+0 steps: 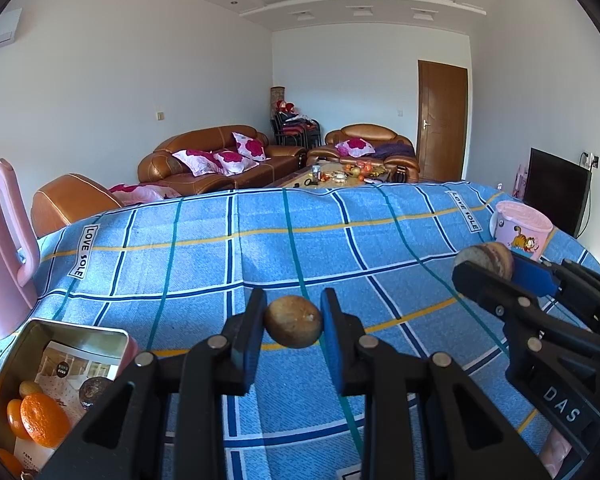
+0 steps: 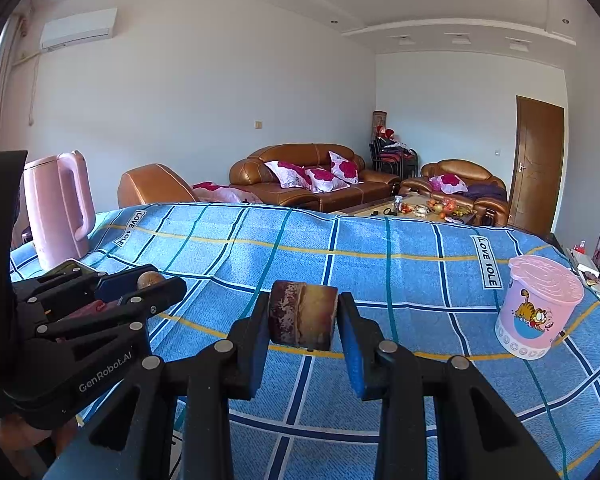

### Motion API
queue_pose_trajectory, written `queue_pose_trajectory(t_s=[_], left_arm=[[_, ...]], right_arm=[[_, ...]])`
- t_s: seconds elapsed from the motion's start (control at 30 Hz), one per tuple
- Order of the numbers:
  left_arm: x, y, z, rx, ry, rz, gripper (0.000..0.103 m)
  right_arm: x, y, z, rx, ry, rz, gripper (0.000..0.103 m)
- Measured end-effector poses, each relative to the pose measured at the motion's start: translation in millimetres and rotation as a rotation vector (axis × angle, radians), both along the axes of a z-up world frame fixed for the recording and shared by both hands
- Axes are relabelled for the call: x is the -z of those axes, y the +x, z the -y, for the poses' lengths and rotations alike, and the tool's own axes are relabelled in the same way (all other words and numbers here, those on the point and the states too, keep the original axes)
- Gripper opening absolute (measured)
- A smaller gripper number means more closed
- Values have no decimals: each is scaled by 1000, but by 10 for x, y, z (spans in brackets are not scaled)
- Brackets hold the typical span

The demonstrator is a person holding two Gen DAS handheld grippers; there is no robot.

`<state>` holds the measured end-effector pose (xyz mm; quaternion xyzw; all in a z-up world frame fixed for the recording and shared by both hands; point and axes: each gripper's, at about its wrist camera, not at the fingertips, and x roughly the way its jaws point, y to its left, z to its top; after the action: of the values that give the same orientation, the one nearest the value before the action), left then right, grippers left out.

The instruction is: Organize fruits

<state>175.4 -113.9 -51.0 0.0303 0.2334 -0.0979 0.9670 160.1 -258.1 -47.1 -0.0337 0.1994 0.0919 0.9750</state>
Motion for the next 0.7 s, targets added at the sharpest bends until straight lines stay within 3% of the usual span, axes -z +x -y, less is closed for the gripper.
queue_pose_trajectory(t_s=[0.7], left_arm=[[-49,-96,-36,-19,-8,55,29]], right_arm=[[-33,-157,8,0,12,68,35]])
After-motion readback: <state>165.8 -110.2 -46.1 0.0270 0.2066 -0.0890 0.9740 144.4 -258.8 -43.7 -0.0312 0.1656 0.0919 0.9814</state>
